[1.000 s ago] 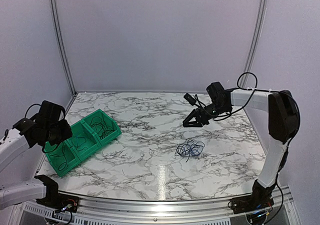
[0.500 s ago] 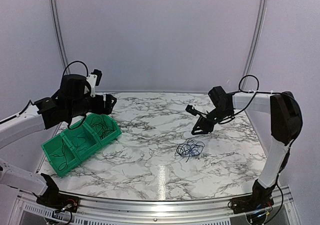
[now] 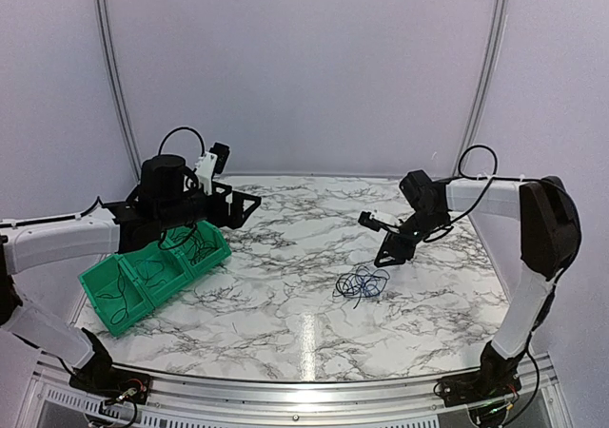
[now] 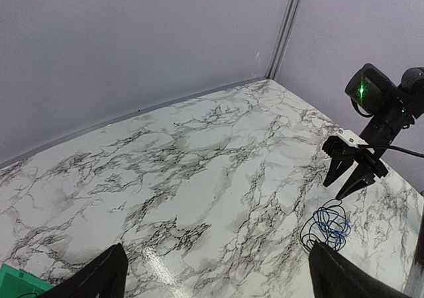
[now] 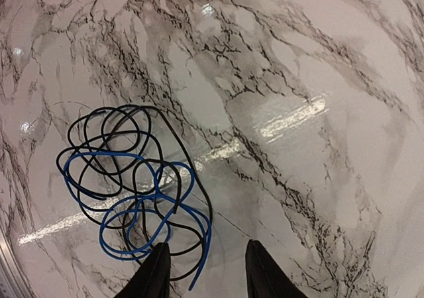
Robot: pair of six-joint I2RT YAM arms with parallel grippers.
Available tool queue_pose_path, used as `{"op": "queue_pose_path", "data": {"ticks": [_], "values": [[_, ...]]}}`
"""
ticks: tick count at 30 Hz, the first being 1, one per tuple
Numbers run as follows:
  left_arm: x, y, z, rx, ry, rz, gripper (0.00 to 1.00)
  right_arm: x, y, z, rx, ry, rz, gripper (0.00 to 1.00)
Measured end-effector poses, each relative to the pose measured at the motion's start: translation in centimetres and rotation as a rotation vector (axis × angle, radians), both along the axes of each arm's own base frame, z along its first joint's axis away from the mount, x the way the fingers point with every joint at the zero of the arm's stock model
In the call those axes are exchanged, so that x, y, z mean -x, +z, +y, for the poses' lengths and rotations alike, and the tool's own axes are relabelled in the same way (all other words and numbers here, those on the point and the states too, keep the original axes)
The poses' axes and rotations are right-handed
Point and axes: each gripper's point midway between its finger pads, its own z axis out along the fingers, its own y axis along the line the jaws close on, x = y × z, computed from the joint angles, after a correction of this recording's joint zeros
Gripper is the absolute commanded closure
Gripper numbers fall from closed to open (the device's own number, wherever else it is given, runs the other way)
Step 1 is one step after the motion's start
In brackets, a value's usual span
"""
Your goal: Untangle the cables
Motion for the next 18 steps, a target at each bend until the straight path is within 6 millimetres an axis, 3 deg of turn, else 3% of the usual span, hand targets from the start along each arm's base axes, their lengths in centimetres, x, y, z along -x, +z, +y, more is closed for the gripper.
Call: {"op": "queue_pose_path", "data": {"ticks": [8,11,14,18], "values": [[0.0,-0.8,0.4,-0.009,0.016,-0.003,0.01,1.0,-2.4,-1.0,0.062,-0.008,0.066,0.63],[-0.6,-0.6,1.1,-0.007,0.073,-0.010,0.01,1.0,-2.8,-1.3,0.084,-0.012,0.068,0.72],[-1.8,-0.9,2.6,-0.029,0.184,-0.009,0.01,1.0,-3.2,-1.5,0.101,-0.013,0.070,0.98],[-3.5,-0.7,4.3,-0.068,0.323,-0.006,0.01,1.2,-3.6,-1.8,0.114,-0.015,0.081,1.00]]}}
